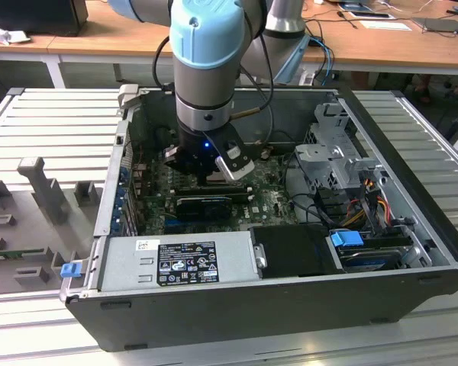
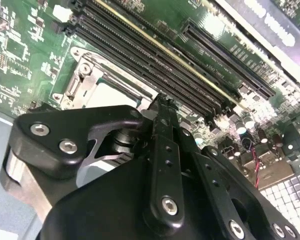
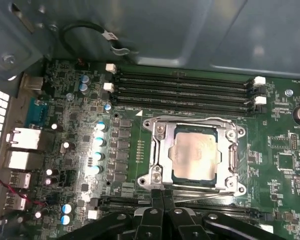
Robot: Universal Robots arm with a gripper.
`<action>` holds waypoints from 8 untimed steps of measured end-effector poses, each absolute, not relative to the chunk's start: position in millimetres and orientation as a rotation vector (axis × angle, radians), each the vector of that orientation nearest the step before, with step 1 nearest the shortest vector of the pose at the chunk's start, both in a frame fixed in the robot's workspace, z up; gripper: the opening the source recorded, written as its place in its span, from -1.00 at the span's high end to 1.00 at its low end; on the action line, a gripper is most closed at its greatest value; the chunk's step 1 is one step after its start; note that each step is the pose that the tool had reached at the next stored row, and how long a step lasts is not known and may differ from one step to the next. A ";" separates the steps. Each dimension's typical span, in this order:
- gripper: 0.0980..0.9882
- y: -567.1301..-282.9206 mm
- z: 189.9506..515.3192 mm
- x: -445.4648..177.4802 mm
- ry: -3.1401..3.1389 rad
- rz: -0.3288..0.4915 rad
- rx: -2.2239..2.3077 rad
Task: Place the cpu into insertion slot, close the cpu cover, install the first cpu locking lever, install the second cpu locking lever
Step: 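Install the second cpu locking lever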
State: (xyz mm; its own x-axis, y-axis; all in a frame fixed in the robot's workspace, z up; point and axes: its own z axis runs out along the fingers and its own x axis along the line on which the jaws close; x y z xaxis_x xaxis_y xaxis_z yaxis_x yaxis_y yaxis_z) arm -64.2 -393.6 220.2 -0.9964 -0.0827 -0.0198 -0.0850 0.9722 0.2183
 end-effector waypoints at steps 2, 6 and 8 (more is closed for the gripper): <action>0.98 -394.2 218.6 -66.5 3.108 0.358 -0.145; 0.98 -394.6 213.9 -70.6 3.104 0.386 -0.164; 0.98 -394.7 211.6 -70.7 3.102 0.397 -0.167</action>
State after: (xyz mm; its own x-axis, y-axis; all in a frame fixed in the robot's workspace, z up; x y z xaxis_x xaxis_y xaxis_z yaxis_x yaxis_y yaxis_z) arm -70.7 -394.7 211.6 -0.9942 -0.1046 -0.0230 -0.1070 0.9622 0.2505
